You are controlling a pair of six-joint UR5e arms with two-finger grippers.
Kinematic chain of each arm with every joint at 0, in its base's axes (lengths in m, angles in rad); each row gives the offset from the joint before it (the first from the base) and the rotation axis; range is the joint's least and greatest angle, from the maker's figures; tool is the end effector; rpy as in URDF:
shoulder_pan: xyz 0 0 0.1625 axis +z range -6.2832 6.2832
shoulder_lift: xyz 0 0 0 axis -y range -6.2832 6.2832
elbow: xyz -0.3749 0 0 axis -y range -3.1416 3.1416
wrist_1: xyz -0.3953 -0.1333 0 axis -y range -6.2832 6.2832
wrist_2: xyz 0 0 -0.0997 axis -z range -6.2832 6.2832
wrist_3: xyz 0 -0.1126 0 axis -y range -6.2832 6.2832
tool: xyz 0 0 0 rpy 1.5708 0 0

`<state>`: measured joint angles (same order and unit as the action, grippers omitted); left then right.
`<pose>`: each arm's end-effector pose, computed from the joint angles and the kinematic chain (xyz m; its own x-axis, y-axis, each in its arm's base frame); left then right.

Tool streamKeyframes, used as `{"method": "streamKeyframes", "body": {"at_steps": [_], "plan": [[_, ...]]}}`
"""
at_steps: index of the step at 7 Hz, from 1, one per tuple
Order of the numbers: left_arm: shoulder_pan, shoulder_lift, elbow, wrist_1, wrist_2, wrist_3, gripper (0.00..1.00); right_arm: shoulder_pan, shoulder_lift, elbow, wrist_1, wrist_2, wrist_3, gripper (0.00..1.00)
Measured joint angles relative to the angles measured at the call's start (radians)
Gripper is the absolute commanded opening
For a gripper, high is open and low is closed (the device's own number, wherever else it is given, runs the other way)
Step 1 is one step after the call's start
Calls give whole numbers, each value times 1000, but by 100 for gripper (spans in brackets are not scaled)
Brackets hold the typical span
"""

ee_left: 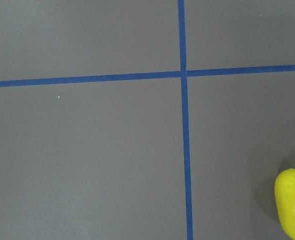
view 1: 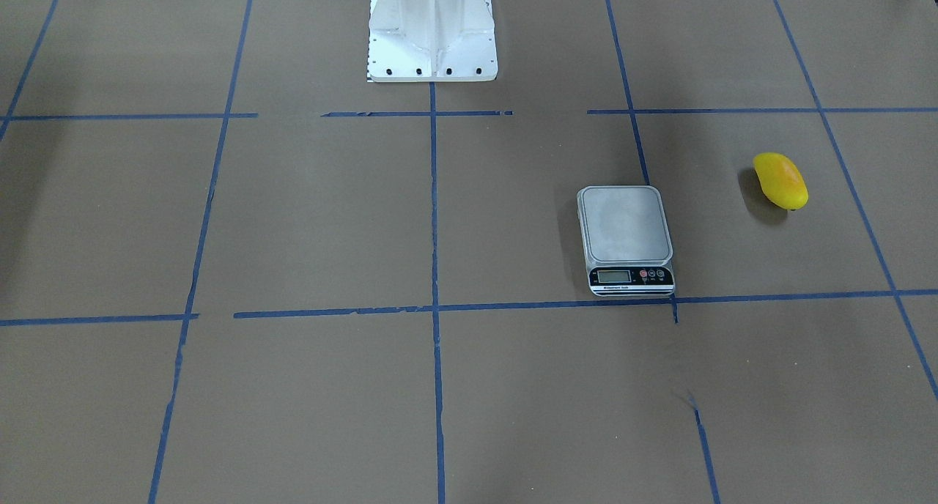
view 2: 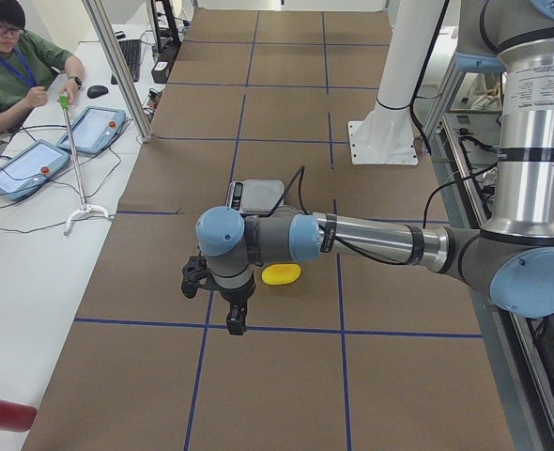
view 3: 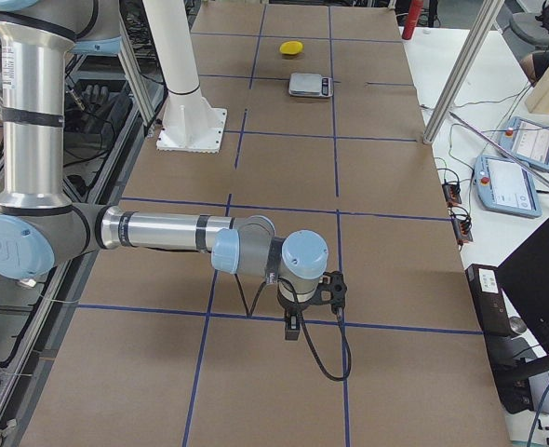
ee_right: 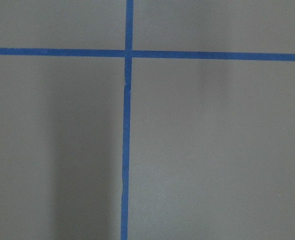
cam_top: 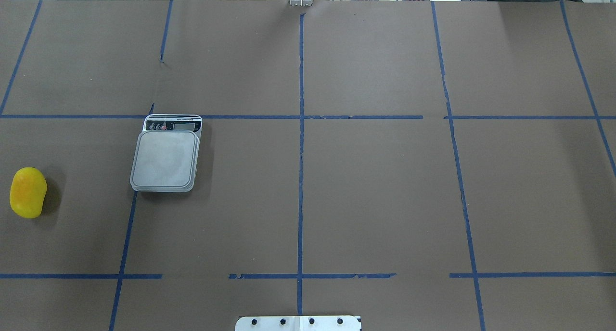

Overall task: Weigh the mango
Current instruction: 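Move the left gripper down toward the yellow mango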

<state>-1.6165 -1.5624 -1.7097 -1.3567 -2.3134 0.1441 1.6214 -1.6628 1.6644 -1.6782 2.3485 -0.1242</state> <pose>-0.0791 -0.4781 0.5769 0.7323 0.0538 -0.6789 -0.0603 0.9981 0.0141 0.0771 -0.4482 0.6255 0.7086 -0.0138 0.7054 0.0378 0.9991 -0.0184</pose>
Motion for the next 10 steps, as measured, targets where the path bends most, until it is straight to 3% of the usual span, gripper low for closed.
{"method": "streamKeyframes", "body": {"at_steps": [5, 7, 10], "plan": [[10, 3, -10, -99, -3, -50, 100, 0, 0, 0, 0, 0, 0, 100], [70, 19, -30, -182, -5, -228, 100, 0, 0, 0, 0, 0, 0, 100], [241, 88, -45, -462, -6, -596, 100, 0, 0, 0, 0, 0, 0, 100]]}}
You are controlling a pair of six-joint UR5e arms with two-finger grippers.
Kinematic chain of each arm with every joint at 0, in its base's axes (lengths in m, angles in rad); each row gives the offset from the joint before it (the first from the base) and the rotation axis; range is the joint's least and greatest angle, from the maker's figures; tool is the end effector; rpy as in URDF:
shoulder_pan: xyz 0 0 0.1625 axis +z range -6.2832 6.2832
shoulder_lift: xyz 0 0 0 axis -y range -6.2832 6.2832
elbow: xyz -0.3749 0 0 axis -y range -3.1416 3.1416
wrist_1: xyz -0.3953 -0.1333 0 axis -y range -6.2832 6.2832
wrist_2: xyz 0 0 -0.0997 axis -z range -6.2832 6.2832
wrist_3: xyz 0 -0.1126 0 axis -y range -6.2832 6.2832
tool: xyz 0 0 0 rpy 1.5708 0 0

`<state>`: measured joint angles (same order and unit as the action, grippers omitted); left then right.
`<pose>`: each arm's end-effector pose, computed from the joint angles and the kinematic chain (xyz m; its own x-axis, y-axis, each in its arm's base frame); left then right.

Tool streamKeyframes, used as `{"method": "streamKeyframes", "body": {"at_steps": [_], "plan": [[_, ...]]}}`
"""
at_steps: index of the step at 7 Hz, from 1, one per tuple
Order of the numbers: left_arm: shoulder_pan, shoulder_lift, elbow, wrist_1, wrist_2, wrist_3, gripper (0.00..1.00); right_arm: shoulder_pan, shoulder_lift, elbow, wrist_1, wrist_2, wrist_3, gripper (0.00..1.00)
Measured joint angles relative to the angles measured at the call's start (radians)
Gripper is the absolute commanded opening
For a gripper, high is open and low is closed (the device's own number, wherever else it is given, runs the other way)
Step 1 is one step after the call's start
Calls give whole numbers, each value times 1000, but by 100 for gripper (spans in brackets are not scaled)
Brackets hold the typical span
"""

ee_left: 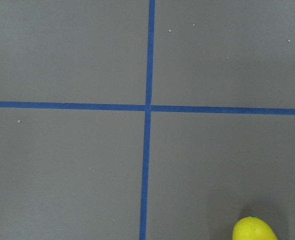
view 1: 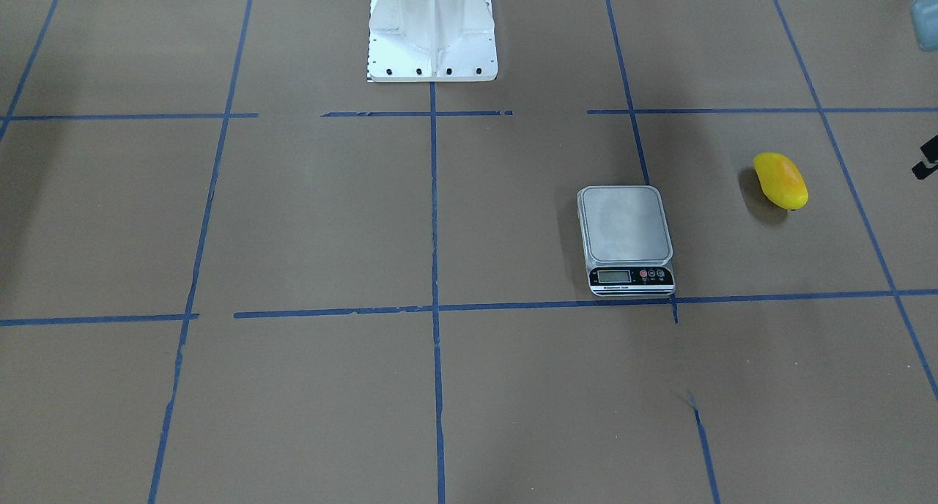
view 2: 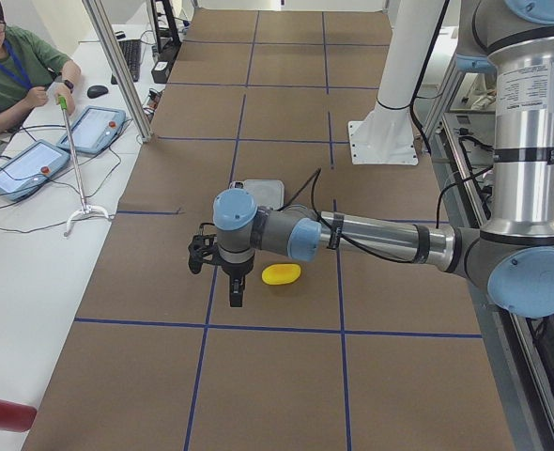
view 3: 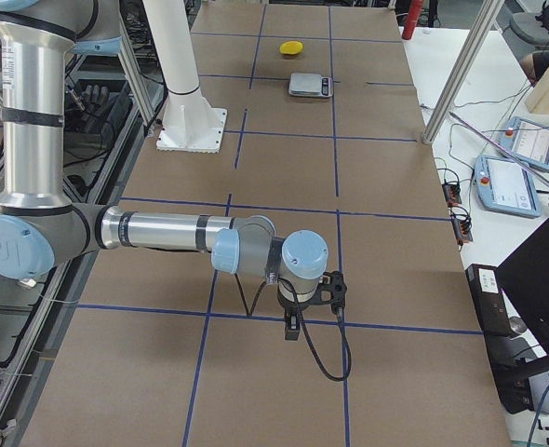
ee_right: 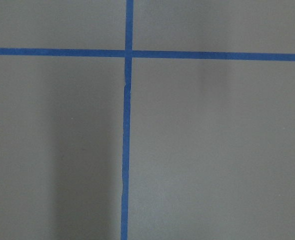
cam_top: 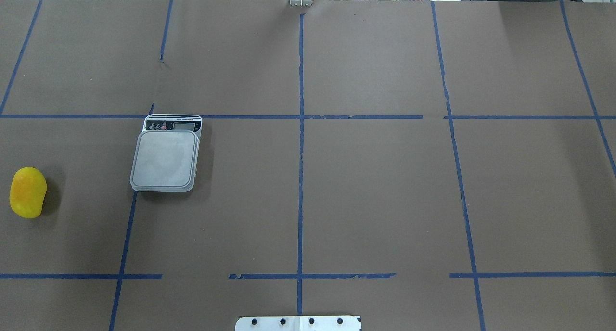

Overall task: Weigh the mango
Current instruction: 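Move the left gripper down toward the yellow mango, then close the left gripper around the yellow mango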

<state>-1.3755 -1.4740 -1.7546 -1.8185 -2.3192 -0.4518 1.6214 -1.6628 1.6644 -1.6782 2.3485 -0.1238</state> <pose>0.0373 -0.4807 0.5465 0.6877 -0.0793 -0.7216 0.1300 0.9914 0.0149 0.0771 -0.4482 0.6255 0.7087 -0.0134 0.7054 0.0375 0.9991 -0.0186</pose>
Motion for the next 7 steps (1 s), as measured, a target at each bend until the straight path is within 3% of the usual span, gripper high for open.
{"method": "streamKeyframes", "body": {"at_steps": [4, 7], "plan": [[267, 50, 17, -272, 50, -384, 100, 0, 0, 0, 1, 0, 0, 100], [381, 54, 59, -344, 120, -475, 100, 0, 0, 0, 0, 0, 0, 100]]}}
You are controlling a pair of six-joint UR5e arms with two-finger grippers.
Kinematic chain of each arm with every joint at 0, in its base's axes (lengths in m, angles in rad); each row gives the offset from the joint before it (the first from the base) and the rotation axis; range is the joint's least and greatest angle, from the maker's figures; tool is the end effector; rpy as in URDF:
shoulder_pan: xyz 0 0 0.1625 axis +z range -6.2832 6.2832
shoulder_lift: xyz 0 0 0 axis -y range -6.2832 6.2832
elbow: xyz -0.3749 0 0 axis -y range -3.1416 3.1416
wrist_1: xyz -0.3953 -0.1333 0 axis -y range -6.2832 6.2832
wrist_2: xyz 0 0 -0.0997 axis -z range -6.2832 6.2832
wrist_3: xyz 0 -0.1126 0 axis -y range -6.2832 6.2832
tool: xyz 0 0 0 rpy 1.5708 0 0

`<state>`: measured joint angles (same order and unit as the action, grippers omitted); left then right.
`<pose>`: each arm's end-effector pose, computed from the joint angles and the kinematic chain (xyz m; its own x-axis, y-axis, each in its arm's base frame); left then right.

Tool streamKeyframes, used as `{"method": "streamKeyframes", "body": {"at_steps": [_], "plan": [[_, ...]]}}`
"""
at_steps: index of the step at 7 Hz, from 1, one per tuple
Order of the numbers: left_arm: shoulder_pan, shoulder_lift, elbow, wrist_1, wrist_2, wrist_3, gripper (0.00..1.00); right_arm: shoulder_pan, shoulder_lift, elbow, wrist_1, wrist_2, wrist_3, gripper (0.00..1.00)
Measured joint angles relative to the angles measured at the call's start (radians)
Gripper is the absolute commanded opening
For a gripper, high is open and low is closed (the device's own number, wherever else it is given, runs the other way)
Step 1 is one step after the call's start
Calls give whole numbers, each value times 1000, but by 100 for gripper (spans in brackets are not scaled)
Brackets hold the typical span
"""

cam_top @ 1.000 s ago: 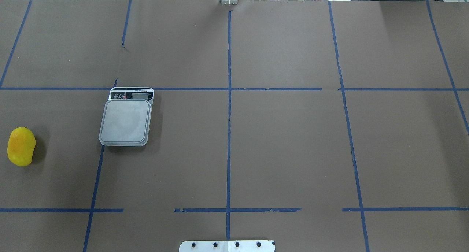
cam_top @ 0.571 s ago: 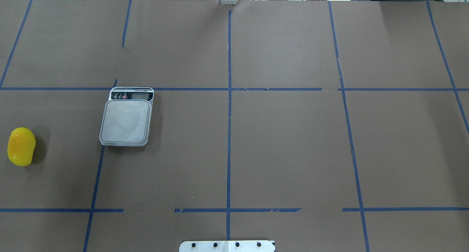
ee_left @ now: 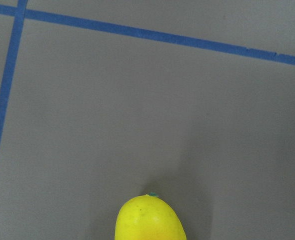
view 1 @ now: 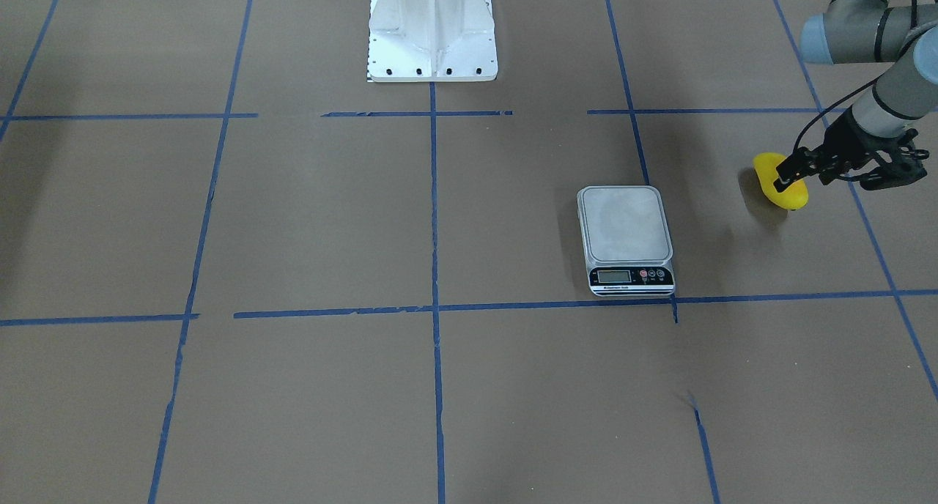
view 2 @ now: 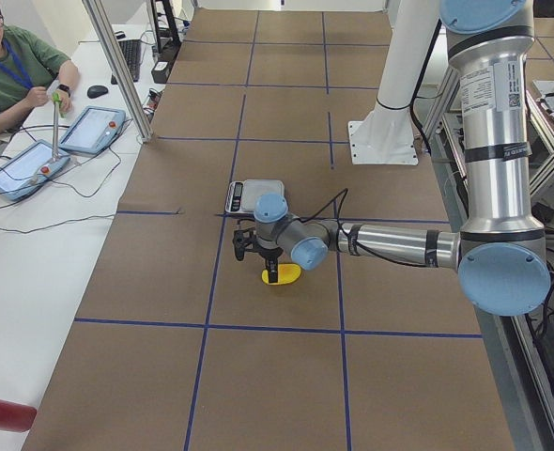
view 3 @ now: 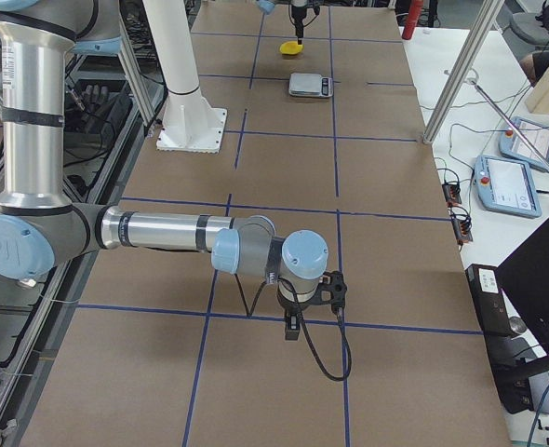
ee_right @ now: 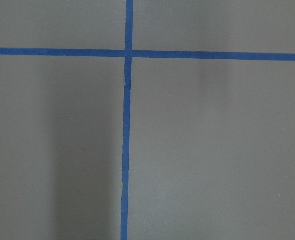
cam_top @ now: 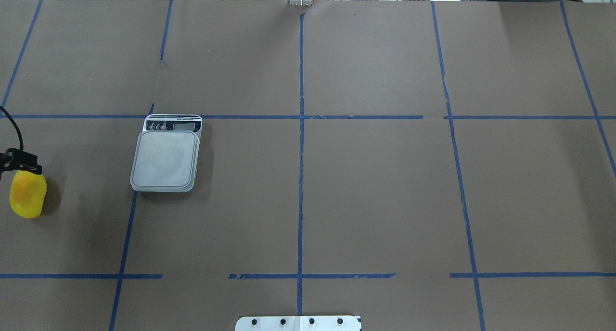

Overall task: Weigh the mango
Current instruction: 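Close the left gripper around the yellow mango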

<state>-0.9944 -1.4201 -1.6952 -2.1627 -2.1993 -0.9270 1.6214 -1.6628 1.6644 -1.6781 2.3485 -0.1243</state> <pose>0.2009 -0.4322 0.5670 0.6720 -0.1430 -0.7266 0.1289 0.9888 -0.0753 0.0771 -0.4482 0.6255 0.7086 -0.0140 0.7054 0.0378 0.9991 -0.0182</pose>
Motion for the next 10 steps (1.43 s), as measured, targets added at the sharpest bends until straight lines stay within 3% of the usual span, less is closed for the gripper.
{"method": "streamKeyframes", "body": {"at_steps": [3, 4, 5, 6, 8, 10], "plan": [[54, -1, 28, -8, 14, -3, 100, 0, 0, 0, 0, 0, 1, 100], [67, -2, 37, -8, 14, -1, 58, 0, 0, 0, 0, 0, 0, 100], [74, -2, 45, -8, 14, 4, 7, 0, 0, 0, 0, 0, 0, 100], [77, -3, 46, -6, 13, 10, 0, 0, 0, 0, 0, 0, 0, 100], [69, 2, 3, 13, 5, 33, 0, 0, 0, 0, 1, 0, 0, 100], [51, -19, -140, 193, 0, 67, 0, 0, 0, 0, 0, 0, 0, 100]]}}
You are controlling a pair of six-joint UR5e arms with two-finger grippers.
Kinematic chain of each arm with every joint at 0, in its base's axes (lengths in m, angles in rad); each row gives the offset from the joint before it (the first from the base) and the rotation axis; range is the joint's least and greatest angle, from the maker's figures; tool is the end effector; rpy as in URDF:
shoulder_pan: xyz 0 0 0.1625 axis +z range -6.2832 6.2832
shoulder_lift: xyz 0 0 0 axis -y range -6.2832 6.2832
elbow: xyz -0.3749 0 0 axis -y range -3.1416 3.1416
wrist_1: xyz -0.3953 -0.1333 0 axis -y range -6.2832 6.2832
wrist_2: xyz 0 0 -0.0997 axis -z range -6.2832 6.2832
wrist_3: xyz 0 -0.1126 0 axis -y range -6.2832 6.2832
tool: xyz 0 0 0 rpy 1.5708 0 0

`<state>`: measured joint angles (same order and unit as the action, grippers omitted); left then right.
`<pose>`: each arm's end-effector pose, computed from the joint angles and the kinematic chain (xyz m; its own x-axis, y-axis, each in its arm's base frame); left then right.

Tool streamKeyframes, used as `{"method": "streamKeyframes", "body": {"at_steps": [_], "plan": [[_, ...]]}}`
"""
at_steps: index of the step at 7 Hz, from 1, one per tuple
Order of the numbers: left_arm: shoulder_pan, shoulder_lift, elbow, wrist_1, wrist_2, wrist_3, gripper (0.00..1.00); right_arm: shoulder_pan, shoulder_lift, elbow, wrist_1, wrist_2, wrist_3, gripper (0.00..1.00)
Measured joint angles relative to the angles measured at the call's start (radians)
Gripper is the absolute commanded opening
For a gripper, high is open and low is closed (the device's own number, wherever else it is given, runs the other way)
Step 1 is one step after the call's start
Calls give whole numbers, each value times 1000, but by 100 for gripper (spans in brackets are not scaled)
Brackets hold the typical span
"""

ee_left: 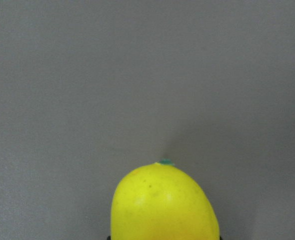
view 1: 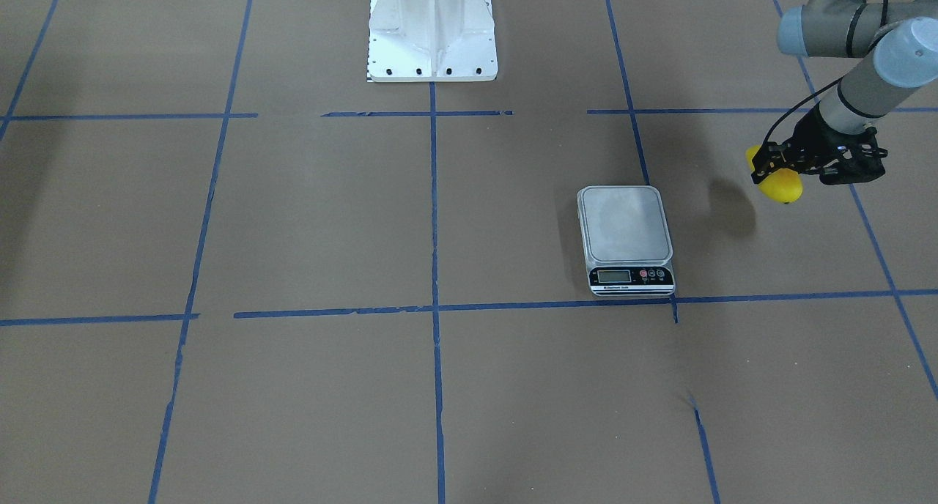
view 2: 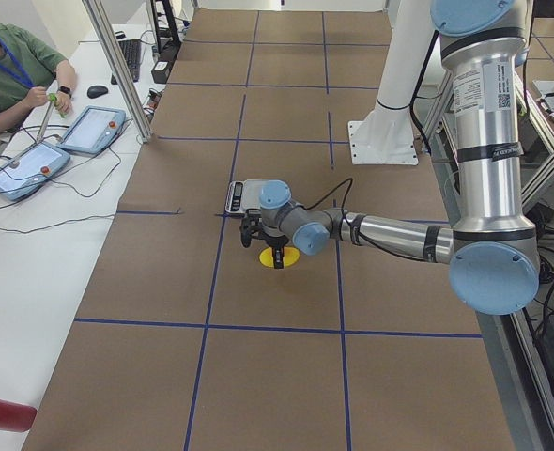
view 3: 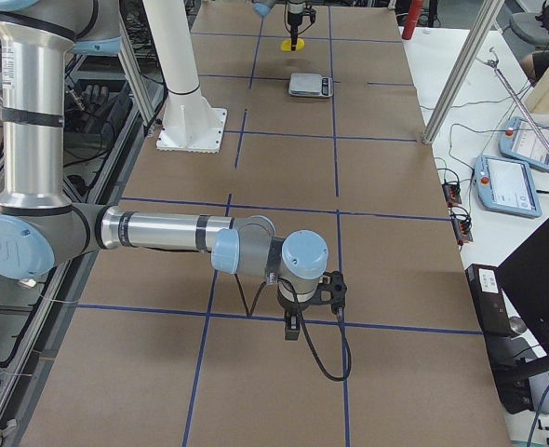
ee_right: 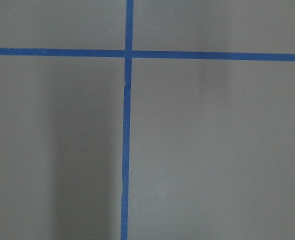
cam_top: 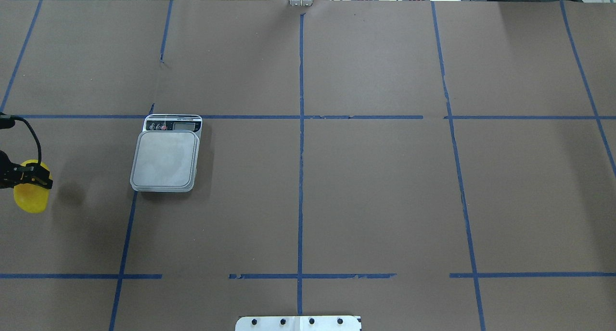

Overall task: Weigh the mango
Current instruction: 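Lift the mango and carry it with the left gripper over the scale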

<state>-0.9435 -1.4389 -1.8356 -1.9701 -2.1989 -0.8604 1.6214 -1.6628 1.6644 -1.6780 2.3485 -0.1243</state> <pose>0.2242 -0.4237 0.5097 0.6965 -0.0617 -0.7149 0.0341 0.9980 -0.0529 0.0771 -0.4482 0.6255 0.7086 -0.0141 0.7054 0.0378 0.9991 -0.0181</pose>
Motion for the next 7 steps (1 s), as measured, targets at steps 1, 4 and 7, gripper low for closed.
{"method": "streamKeyframes", "body": {"at_steps": [1, 4, 7], "plan": [[-13, -53, -64, 150, 0, 32, 0, 0, 0, 0, 0, 0, 0, 100], [-38, -356, -52, 440, 0, 42, 0, 0, 0, 0, 0, 0, 0, 100], [62, -517, 91, 374, 4, -67, 0, 0, 0, 0, 0, 0, 0, 100]]}}
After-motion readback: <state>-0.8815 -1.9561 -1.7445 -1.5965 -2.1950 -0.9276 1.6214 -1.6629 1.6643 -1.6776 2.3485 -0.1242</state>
